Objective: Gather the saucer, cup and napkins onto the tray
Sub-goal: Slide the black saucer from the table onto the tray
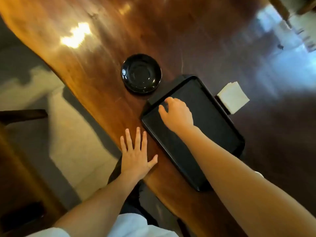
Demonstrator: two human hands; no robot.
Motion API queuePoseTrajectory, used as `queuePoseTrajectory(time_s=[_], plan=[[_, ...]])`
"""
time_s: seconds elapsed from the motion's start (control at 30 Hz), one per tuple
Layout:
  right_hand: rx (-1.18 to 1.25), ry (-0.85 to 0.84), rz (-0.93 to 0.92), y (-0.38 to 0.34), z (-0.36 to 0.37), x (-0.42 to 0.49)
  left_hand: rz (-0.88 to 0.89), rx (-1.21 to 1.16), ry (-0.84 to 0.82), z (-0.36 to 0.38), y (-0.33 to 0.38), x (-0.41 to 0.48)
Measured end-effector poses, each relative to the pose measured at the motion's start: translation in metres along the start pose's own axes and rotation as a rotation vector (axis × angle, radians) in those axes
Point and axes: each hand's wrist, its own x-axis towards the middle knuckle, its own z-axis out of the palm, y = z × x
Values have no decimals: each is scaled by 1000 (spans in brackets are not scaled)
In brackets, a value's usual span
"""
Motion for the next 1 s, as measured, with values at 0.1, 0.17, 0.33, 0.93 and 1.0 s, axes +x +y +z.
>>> queuePoseTrajectory(time_s=[0.1, 0.17, 0.33, 0.93, 1.0], plan=[[-10, 25, -8, -9, -1, 37, -38, -15, -23, 3, 0, 4], [-9, 36, 1, -16, -4, 58, -33, -11, -5, 5, 1, 4], [14, 22, 54, -16, -3, 97, -17, -43, 5, 13, -1, 5], [534, -242, 463, -23, 2, 134, -16, -26, 103, 27, -2, 5], [580, -225, 475, -21, -1, 130, -4, -31, 108, 26, -2, 3]])
